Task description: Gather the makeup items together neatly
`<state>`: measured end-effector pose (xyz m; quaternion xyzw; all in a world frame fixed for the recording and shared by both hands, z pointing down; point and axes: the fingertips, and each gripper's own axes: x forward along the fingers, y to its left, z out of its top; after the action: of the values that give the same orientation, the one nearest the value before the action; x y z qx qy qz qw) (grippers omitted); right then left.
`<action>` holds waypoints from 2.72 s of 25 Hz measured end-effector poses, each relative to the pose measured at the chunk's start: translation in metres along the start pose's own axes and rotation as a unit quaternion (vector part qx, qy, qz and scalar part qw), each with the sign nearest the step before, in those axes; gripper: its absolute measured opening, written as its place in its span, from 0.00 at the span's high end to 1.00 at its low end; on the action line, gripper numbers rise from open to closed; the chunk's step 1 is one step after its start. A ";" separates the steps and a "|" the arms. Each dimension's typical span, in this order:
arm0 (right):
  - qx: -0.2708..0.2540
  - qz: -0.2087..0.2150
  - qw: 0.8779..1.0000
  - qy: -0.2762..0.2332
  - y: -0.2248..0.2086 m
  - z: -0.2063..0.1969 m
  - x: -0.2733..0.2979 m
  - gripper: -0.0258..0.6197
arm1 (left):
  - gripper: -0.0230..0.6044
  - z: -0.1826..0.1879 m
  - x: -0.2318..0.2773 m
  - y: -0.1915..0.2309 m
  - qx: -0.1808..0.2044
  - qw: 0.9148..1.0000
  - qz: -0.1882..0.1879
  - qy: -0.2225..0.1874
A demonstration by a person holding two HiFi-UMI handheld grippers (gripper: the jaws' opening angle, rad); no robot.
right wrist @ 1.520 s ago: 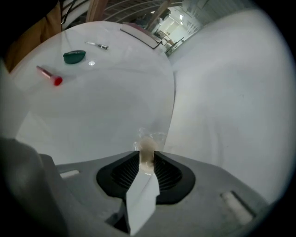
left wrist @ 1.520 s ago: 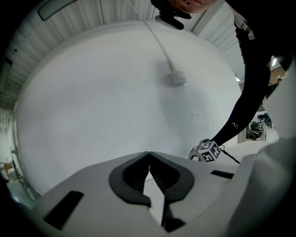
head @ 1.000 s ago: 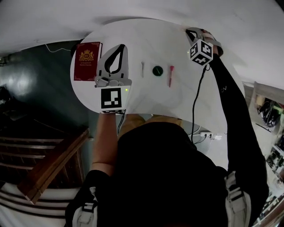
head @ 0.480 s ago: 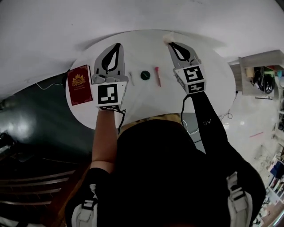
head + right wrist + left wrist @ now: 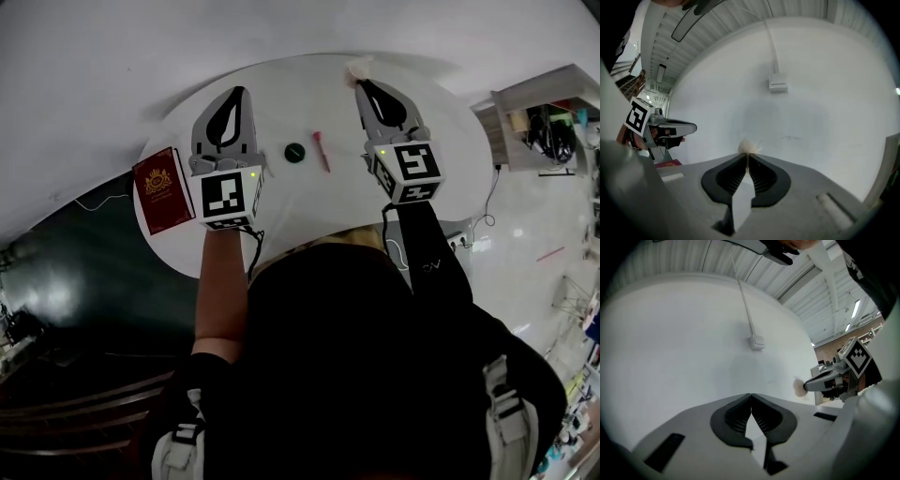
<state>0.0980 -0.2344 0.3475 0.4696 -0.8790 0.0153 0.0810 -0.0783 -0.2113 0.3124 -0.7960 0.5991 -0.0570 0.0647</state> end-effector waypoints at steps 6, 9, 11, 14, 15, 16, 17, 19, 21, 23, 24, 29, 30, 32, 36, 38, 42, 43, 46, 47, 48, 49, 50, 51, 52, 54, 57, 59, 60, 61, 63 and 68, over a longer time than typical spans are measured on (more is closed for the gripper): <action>0.008 -0.012 0.995 0.101 -0.007 -0.062 0.014 0.92 | 0.95 -0.003 0.000 -0.001 -0.003 1.000 -0.003 0.009; 0.023 -0.007 0.982 0.188 -0.008 -0.119 0.021 0.92 | 0.95 -0.004 0.000 0.003 -0.003 1.000 0.001 0.012; 0.030 0.002 0.971 0.237 -0.005 -0.154 0.020 0.92 | 0.95 -0.005 -0.002 0.005 -0.002 1.000 0.006 0.015; 0.052 0.007 0.955 0.291 -0.002 -0.200 0.013 0.92 | 0.95 -0.006 -0.006 0.006 0.002 1.000 0.013 0.018; 0.066 0.008 0.951 0.303 -0.002 -0.212 0.011 0.92 | 0.95 -0.006 -0.006 0.005 0.004 1.000 0.013 0.020; 0.078 0.009 0.946 0.314 -0.002 -0.223 0.010 0.92 | 0.95 -0.006 -0.007 0.004 0.006 1.000 0.013 0.021; 0.087 0.010 0.942 0.325 -0.001 -0.231 0.010 0.91 | 0.95 -0.006 -0.007 0.003 0.007 1.000 0.012 0.023; 0.097 0.012 0.934 0.344 0.002 -0.247 0.010 0.91 | 0.95 -0.007 -0.007 0.003 0.003 1.000 0.013 0.027; 0.104 0.012 0.925 0.365 0.004 -0.262 0.010 0.91 | 0.95 -0.011 -0.009 0.007 0.008 0.999 0.021 0.032; 0.111 0.005 0.915 0.387 0.003 -0.276 0.007 0.91 | 0.95 -0.009 -0.010 0.008 0.013 0.999 0.024 0.032; 0.116 0.002 0.912 0.393 0.003 -0.281 0.006 0.91 | 0.95 -0.007 -0.010 0.008 0.015 0.999 0.023 0.030; 0.116 -0.009 0.903 0.413 -0.003 -0.280 0.008 0.91 | 0.95 -0.004 -0.010 0.004 0.010 0.999 0.023 0.029; 0.118 -0.011 0.902 0.416 -0.004 -0.278 0.007 0.91 | 0.95 -0.003 -0.010 0.002 0.006 0.999 0.021 0.029; 0.125 -0.016 0.899 0.420 -0.008 -0.275 0.005 0.91 | 0.95 -0.004 -0.009 0.001 0.008 0.999 0.019 0.030; 0.144 -0.017 0.890 0.432 -0.008 -0.280 0.000 0.91 | 0.95 -0.002 -0.008 -0.001 0.008 0.999 0.017 0.029; 0.145 -0.016 0.888 0.436 -0.007 -0.284 -0.001 0.91 | 0.95 0.000 -0.007 -0.004 0.003 1.000 0.014 0.028; 0.148 -0.012 0.891 0.429 -0.005 -0.280 0.002 0.89 | 0.95 0.001 -0.006 -0.005 0.012 1.000 0.013 0.023; 0.150 -0.009 0.892 0.426 -0.004 -0.278 0.003 0.88 | 0.95 0.003 -0.005 -0.007 0.007 1.000 0.011 0.019; 0.160 0.003 0.899 0.408 -0.005 -0.265 0.005 0.87 | 0.95 0.007 -0.004 -0.011 0.002 1.000 0.006 0.019; 0.162 0.005 0.904 0.397 -0.006 -0.256 0.008 0.87 | 0.95 0.007 -0.004 -0.011 0.003 1.000 0.005 0.020; 0.159 0.010 0.910 0.382 -0.009 -0.244 0.011 0.87 | 0.95 0.006 -0.005 -0.011 0.004 1.000 0.006 0.021; 0.151 0.020 0.919 0.364 -0.009 -0.230 0.016 0.87 | 0.95 0.005 -0.005 -0.010 0.009 1.000 0.008 0.022; 0.139 0.037 0.929 0.341 -0.008 -0.213 0.022 0.87 | 0.95 0.003 -0.006 -0.009 0.016 1.000 0.011 0.023; 0.123 0.057 0.940 0.313 -0.006 -0.194 0.028 0.87 | 0.95 0.002 -0.007 -0.008 0.021 0.999 0.014 0.024; 0.103 0.073 0.951 0.284 -0.004 -0.173 0.033 0.87 | 0.95 0.001 -0.007 -0.007 0.023 0.999 0.016 0.025; 0.059 0.083 0.971 0.214 -0.003 -0.129 0.041 0.87 | 0.95 0.001 -0.008 -0.005 0.020 0.999 0.020 0.027; 0.014 0.081 0.993 0.090 0.001 -0.057 0.041 0.87 | 0.95 0.005 -0.011 -0.002 0.011 0.999 0.028 0.025; -0.003 0.081 0.996 0.024 0.007 -0.021 0.035 0.87 | 0.95 0.007 -0.013 0.000 0.010 0.999 0.034 0.024; -0.012 0.078 0.997 -0.003 0.010 -0.008 0.031 0.87 | 0.95 0.008 -0.014 0.002 0.010 0.999 0.038 0.023; -0.019 0.074 0.997 -0.029 0.013 0.004 0.027 0.87 | 0.95 0.009 -0.016 0.003 0.009 0.999 0.042 0.023; -0.033 0.065 0.995 -0.064 0.019 0.017 0.020 0.87 | 0.95 0.008 -0.020 0.003 0.007 0.999 0.047 0.024; -0.047 0.062 0.995 -0.067 0.015 0.009 0.010 0.87 | 0.95 0.011 -0.024 0.000 0.012 0.998 0.057 0.020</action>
<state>0.0790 -0.2349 0.3409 0.4101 -0.9095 -0.0524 0.0426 -0.0833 -0.1879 0.3016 -0.7583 0.6441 -0.0761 0.0658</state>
